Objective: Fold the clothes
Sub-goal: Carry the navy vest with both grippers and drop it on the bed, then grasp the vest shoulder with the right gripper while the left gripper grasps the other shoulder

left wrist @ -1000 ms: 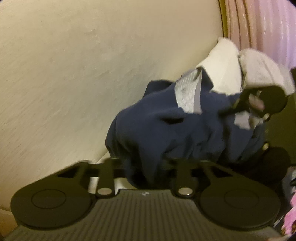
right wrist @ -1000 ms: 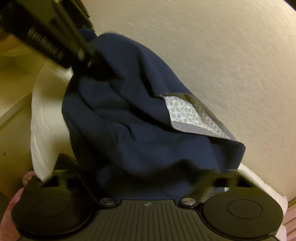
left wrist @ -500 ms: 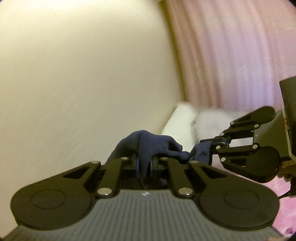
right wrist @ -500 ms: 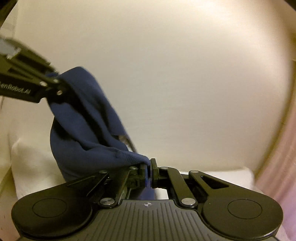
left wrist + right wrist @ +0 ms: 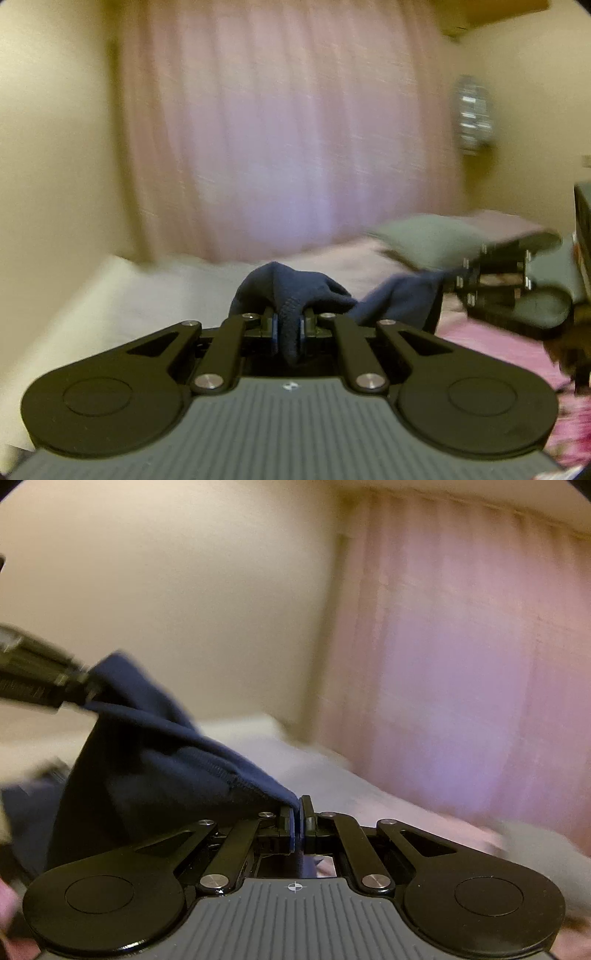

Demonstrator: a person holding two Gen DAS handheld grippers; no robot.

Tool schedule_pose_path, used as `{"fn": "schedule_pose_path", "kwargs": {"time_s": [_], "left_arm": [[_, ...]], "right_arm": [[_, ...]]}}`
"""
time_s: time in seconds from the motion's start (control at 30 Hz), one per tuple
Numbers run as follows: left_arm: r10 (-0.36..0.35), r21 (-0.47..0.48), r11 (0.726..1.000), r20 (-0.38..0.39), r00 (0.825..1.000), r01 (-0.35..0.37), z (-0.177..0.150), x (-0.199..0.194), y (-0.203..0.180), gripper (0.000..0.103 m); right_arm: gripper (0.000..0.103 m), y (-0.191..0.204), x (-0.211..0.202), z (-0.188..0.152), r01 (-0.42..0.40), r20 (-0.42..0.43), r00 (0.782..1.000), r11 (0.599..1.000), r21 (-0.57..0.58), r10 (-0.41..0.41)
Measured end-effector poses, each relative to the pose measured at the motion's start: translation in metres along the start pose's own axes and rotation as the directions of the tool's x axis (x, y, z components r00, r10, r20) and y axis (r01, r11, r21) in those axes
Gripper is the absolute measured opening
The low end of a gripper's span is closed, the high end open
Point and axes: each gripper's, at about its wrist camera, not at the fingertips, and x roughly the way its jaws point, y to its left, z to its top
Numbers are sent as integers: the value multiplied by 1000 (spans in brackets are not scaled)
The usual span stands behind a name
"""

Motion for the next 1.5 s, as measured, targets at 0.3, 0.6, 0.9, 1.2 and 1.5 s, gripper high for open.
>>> {"fn": "schedule_pose_path", "kwargs": {"time_s": [0.3, 0.6, 0.9, 1.2, 1.5], "left_arm": [[-545, -87, 817, -442, 713, 571, -120, 78, -211, 13], [-540, -47, 774, -570, 619, 632, -178, 113, -215, 32], [-483, 5, 796, -599, 639, 606, -181, 177, -234, 45], [-414, 6, 841, -637, 651, 541, -193, 244, -298, 51], [-312, 88, 854, -702, 640, 513, -209, 324, -373, 57]], "right_arm": [[2, -133, -115, -183, 403, -573, 756, 915, 24, -317], [86, -108, -162, -248, 651, -784, 522, 751, 111, -336], [86, -138, -152, -288, 645, -801, 552, 727, 235, -231], [86, -238, -118, -375, 516, -806, 591, 780, 353, -26], [71, -299, -91, -478, 422, -768, 623, 762, 490, 149]]}}
